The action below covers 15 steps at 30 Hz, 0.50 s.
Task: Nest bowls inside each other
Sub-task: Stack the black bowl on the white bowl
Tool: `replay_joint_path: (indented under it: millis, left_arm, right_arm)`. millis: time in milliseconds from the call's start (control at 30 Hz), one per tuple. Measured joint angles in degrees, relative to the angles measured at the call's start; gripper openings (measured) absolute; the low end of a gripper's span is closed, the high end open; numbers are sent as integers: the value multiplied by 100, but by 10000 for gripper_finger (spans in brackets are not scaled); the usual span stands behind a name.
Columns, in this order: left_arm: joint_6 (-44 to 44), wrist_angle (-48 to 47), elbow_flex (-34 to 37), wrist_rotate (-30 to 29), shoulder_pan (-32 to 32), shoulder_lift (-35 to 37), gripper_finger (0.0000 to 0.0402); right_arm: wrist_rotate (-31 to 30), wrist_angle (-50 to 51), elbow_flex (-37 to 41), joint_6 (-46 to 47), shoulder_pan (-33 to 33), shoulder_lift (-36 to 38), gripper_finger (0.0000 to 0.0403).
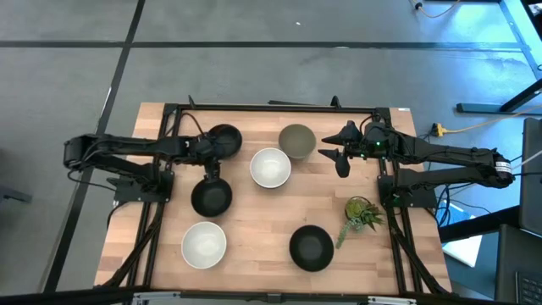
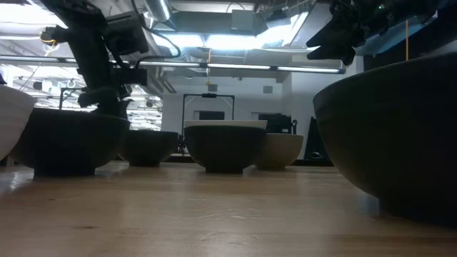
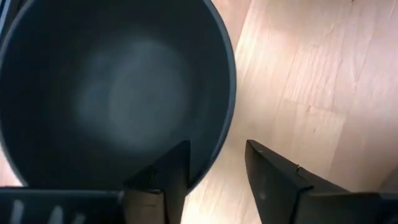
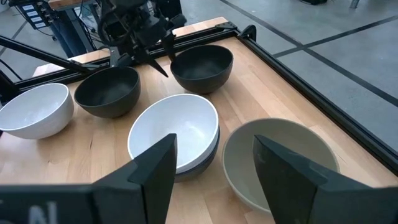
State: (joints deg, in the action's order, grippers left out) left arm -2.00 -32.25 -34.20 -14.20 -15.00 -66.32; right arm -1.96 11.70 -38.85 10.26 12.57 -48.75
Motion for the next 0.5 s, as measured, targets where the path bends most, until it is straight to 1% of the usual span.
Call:
replay_joint_path:
  millis: [100,300,433,500]
  left_arm:
    - [-2,1,0,-23,0,-15,122]
    - [-3,-5,0,-286,-52,-14,65]
    - [22,-4,0,-212,-192,-12,22]
    - [40,-26,1,-131,-270,-12,9]
  right_arm:
    - [0,0,0,-1,1,0,211]
    - [0,0,0,0,-1,0,211]
    - [0,9,0,0,-1,0,211]
    - [0,13,0,0,1,0,211]
